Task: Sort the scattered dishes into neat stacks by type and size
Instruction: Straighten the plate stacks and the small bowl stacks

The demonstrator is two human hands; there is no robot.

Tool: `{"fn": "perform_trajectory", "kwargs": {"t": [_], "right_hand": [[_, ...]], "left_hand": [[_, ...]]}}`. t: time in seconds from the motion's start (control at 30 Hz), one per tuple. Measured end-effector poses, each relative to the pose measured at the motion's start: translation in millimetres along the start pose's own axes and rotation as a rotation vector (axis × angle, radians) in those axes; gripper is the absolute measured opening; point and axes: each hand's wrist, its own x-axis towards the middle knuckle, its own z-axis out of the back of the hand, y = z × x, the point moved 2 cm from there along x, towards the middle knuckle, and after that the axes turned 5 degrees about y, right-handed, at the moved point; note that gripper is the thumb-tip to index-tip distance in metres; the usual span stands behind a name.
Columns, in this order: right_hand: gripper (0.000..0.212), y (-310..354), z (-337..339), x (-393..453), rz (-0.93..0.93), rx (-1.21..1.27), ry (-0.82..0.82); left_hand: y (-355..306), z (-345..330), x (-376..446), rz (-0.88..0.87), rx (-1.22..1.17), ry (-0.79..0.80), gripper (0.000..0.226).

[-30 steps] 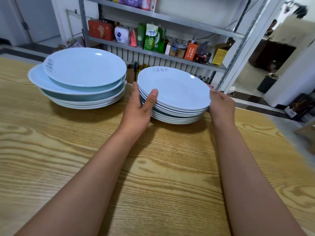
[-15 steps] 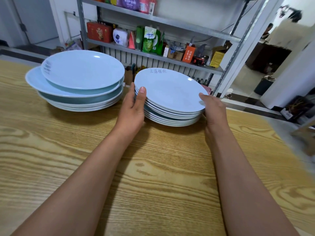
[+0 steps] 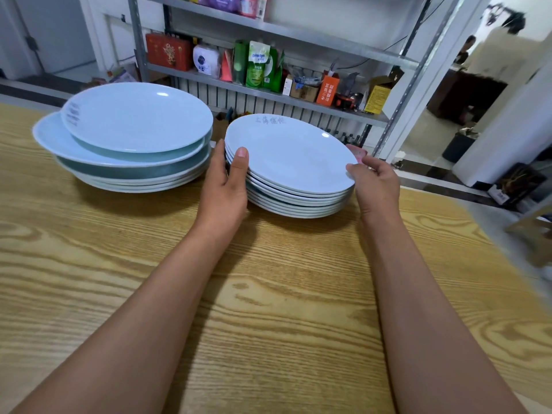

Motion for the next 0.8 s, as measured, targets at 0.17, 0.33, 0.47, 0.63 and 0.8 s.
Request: {"fn": "perform_trajectory", "kwargs": {"t": [0.17,0.33,0.47,0.63,0.8], "right_hand": [[0.032,4,-5,-1,0.0,-0.079,0.032],[0.024,5,-6,-2,0.032,-0.11,0.06],[0.031,7,-3,1,0.059,-0.082,0.015],[0.019,7,4,8,0.025,-0.048,-0.023],[0.015,4,2,9,-0.002,-0.062,-0.002]], "left_hand": [[0,2,2,0.019,-0.018,-0.035,0.058],[-1,2,1,0.019,0.037,-0.034,0.057],[-5,1,-3,0.024,0.031,-0.041,0.045],[-5,0,-1,0.061,-0.018,-0.058,0.043],[-5,-1,0,0.094,-0.021,-0.092,0.04]]}}
